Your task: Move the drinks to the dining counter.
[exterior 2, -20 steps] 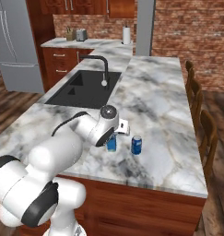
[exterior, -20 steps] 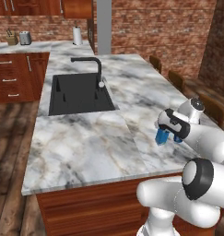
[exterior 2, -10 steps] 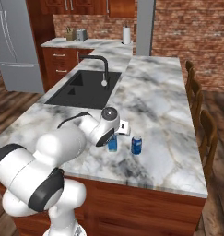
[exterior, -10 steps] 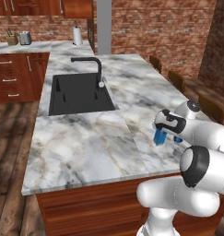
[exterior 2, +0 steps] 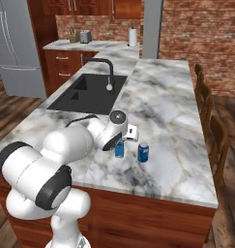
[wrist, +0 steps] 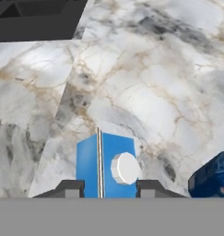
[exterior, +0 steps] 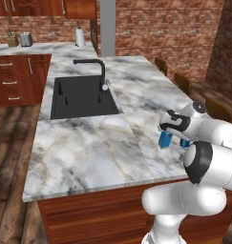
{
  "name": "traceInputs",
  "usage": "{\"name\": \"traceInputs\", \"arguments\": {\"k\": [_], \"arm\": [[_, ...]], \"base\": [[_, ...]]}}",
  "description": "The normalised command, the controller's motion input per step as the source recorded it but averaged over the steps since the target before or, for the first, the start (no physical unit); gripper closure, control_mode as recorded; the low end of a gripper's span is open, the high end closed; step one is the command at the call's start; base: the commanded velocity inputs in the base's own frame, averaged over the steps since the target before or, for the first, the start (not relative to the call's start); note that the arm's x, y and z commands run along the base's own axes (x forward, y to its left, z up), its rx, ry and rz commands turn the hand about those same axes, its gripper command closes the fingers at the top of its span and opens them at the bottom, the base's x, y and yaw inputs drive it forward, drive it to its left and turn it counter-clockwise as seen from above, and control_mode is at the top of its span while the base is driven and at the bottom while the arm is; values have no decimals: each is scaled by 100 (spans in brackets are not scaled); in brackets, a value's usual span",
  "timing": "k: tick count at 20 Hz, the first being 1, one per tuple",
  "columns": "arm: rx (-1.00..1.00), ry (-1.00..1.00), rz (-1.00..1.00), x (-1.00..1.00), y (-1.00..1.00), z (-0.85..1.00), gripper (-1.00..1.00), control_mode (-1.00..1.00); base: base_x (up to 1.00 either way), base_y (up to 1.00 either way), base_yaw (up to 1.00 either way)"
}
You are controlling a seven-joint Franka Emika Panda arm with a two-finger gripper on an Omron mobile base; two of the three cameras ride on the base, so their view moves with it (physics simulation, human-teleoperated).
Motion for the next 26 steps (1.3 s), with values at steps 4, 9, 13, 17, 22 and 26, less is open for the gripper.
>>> {"name": "traceInputs", "arguments": {"k": [4,9,13,17,22,26], "arm": [[0,0,0,5,-5,-9,100,-100],[0,0,0,0,0,-17,100,-100],[0,0,0,0,0,-25,100,-100],[0,0,0,0,1,-35,100,-100],[0,0,0,-2,11,-44,100,-100],[0,0,0,0,13,-47,-100,-100]], "base": [[0,0,0],[0,0,0],[0,0,0],[0,0,0],[0,0,0],[0,0,0]]}}
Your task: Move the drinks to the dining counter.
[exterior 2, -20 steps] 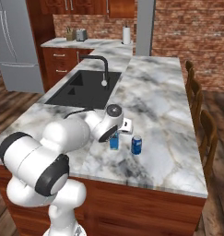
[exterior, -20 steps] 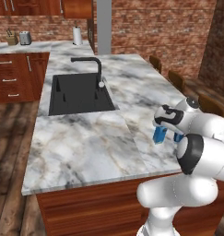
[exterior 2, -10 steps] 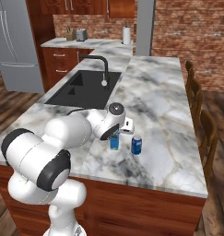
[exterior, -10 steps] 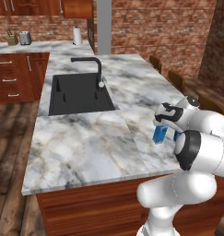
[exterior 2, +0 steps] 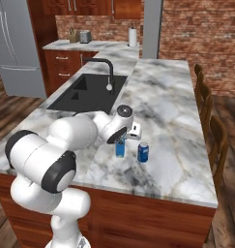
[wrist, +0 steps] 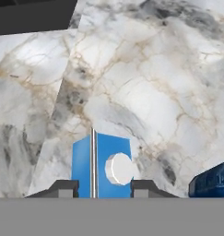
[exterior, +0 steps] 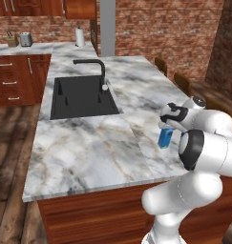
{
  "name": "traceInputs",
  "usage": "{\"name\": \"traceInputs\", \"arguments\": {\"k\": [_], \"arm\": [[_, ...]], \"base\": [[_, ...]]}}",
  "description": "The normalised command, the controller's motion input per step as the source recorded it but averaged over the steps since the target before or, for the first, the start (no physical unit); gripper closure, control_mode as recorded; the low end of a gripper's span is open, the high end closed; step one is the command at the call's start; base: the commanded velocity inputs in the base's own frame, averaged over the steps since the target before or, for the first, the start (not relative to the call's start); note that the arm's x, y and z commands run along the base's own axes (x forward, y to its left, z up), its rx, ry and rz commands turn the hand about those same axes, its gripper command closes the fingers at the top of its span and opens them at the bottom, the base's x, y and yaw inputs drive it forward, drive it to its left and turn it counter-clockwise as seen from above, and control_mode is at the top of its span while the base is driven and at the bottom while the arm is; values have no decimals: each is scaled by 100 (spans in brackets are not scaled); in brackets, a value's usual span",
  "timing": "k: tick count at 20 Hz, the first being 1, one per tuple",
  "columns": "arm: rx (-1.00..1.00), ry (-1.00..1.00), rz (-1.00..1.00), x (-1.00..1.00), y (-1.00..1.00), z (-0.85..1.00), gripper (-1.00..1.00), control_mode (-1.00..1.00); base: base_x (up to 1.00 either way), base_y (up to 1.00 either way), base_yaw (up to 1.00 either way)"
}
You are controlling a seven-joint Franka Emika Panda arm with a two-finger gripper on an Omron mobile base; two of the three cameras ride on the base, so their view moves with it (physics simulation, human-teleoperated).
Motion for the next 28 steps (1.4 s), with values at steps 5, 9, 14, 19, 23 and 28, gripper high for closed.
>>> {"name": "traceInputs", "arguments": {"k": [5,9,14,19,23,28], "arm": [[0,0,0,-9,8,-40,-100,-100],[0,0,0,-24,1,-35,-100,-100],[0,0,0,-25,1,-26,-100,-100],[0,0,0,-7,0,-1,-100,-100],[0,0,0,0,0,3,-100,-100],[0,0,0,0,0,21,-100,-100]], "base": [[0,0,0],[0,0,0],[0,0,0],[0,0,0],[0,0,0],[0,0,0]]}}
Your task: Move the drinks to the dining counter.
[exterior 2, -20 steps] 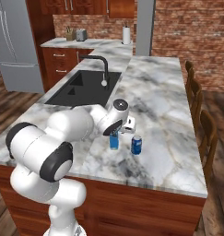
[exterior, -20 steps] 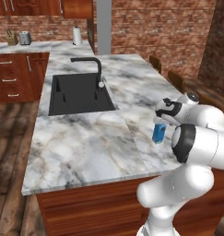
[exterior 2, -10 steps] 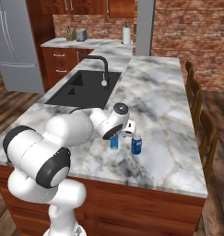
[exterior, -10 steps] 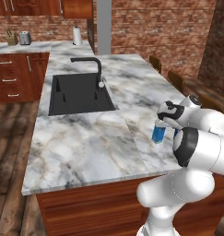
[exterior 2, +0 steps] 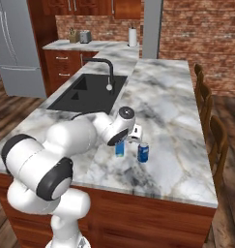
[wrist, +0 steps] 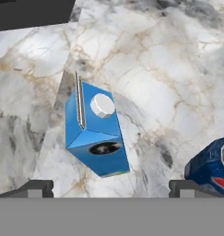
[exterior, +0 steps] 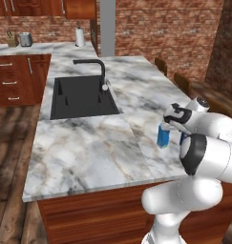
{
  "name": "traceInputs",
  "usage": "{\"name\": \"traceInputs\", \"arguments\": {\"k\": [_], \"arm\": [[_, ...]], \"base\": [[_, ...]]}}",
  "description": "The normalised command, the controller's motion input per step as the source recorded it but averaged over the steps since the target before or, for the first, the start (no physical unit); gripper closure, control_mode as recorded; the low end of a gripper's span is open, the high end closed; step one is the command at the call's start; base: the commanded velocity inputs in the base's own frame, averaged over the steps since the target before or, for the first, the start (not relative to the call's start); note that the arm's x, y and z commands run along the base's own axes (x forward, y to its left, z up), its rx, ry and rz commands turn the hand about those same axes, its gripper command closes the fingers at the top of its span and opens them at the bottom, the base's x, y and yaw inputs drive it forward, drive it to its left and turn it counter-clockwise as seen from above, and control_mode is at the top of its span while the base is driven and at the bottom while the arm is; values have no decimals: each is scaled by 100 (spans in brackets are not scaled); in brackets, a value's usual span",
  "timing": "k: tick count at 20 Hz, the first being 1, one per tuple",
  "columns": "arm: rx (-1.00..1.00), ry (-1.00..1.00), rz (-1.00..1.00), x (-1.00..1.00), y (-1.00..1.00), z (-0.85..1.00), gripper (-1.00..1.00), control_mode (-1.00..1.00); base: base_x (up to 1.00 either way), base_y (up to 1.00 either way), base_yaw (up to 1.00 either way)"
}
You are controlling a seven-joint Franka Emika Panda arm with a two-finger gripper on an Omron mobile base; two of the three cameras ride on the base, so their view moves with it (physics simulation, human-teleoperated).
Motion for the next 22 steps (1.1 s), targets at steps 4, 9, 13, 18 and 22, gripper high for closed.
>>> {"name": "traceInputs", "arguments": {"k": [4,9,13,18,22], "arm": [[0,-8,0,-15,0,41,-100,-100],[0,-20,2,-58,0,44,-100,-100],[0,-29,5,-85,0,28,-100,-100],[-1,-29,9,-71,12,23,-100,-100],[-5,-20,13,-36,35,5,-100,-100]], "base": [[0,0,0],[0,0,0],[0,0,0],[0,0,0],[0,0,0]]}}
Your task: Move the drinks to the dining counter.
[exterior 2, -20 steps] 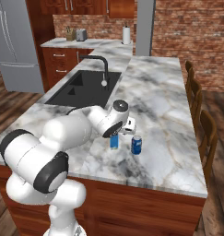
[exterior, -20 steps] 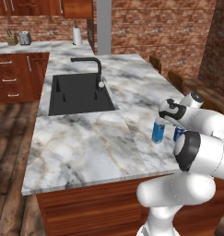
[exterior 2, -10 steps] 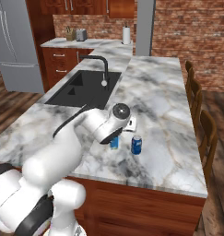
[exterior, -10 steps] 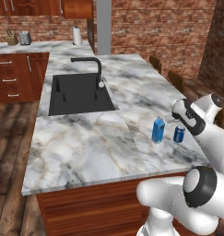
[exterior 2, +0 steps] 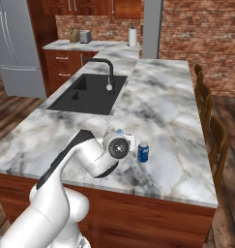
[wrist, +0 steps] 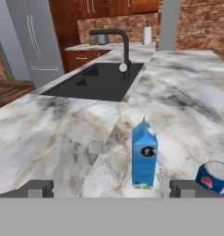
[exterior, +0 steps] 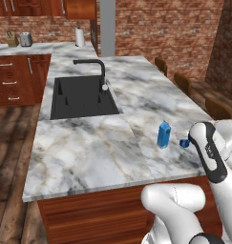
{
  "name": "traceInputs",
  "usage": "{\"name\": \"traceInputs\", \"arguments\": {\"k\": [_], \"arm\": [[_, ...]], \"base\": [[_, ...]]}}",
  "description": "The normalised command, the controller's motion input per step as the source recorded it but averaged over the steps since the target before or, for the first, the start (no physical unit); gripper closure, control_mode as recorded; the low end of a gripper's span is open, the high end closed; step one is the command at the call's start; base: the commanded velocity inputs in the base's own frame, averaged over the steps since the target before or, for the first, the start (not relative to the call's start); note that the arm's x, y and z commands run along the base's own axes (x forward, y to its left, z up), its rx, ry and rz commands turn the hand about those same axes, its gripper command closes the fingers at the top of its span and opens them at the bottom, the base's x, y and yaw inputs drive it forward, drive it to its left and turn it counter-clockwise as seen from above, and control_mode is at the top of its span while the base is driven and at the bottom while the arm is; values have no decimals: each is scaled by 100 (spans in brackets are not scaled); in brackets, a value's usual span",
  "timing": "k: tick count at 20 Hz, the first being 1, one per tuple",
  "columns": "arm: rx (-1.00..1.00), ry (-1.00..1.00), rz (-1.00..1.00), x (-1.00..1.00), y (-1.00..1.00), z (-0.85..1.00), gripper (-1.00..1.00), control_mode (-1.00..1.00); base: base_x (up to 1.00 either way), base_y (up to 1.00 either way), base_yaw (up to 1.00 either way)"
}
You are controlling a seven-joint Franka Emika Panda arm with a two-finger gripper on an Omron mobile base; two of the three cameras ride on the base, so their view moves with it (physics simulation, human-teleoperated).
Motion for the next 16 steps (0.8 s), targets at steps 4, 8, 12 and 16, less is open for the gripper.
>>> {"name": "traceInputs", "arguments": {"k": [4,8,12,16], "arm": [[-5,-4,13,-6,30,0,-100,-100],[0,0,2,0,2,0,-100,100],[0,0,0,0,0,0,-100,100],[0,0,0,0,0,0,-100,100]], "base": [[0,0,0],[0,0,0],[0,0,0],[-17,0,0]]}}
